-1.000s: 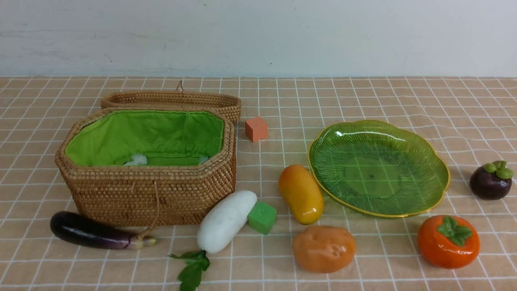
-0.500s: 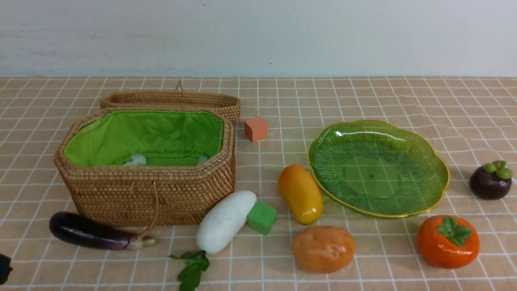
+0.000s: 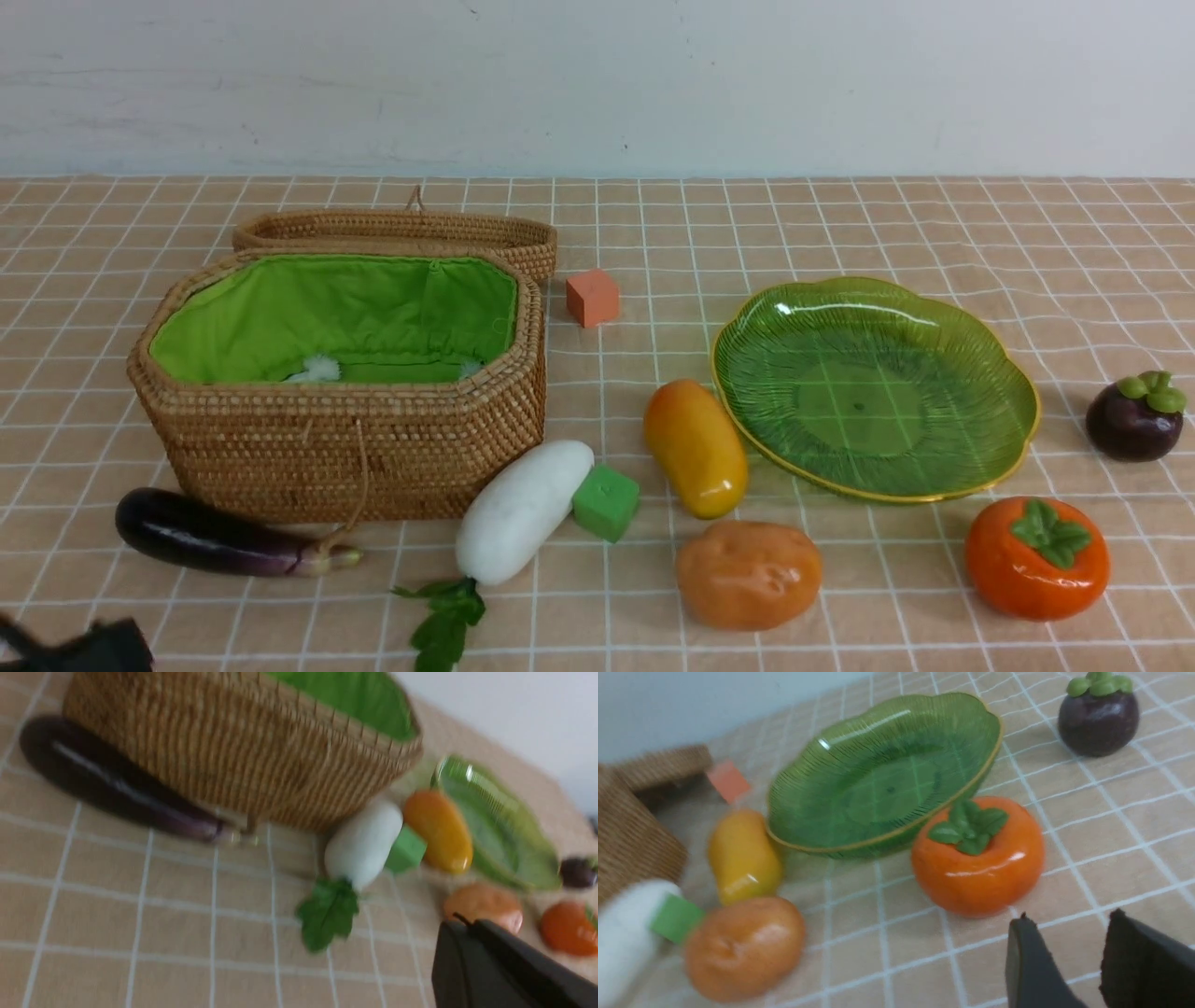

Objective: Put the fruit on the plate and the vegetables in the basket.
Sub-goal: Use the left arm to grab an eggplant and put it into the left basket

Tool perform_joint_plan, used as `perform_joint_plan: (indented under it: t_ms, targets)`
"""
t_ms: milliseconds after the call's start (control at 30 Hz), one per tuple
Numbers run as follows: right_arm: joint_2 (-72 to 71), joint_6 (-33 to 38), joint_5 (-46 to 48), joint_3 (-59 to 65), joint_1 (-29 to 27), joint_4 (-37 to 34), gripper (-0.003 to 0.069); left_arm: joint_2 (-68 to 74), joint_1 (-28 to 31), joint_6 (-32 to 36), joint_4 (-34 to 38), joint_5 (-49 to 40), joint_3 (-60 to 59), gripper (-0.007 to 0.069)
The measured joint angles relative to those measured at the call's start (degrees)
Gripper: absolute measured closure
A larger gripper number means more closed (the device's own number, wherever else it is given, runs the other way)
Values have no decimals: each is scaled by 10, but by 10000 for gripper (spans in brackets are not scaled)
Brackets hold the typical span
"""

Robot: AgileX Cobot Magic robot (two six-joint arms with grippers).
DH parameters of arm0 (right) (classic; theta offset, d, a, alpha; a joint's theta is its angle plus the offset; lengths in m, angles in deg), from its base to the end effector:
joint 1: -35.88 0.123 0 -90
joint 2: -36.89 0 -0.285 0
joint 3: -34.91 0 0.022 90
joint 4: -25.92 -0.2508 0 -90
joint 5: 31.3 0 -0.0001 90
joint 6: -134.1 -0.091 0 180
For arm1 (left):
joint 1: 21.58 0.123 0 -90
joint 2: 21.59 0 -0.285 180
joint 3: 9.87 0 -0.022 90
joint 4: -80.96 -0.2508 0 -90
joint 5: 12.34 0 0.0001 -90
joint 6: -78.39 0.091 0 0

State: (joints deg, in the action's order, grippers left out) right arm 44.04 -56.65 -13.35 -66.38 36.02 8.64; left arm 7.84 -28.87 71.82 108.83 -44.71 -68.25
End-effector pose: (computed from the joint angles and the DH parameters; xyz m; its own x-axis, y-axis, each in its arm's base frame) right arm 0.0540 0.0085 0.1780 -0.2427 0.4551 -0.8567 0.0219 0.8855 0.4642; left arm 0.0764 -0.0328 0.2544 -0.5637 -0.4253 -0.7081 0.0658 0.8314 -0.5518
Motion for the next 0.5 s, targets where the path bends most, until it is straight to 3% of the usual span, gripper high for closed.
perform_joint_plan:
  t_ms: [133,300,400,500]
  targets:
    - [0,-24,-59,0,0,-84,417,73,0,71,3,-53,20,638]
    - [0,-28,-89,-1,0,-124,437,116,0,107,37,-40,35,638]
    - [3,-15,34,-66,14,-133,510,154,0,194,50,-77,93,638]
    - [38,50,153,-176,37,-129,575,198,0,246,55,-124,145,638]
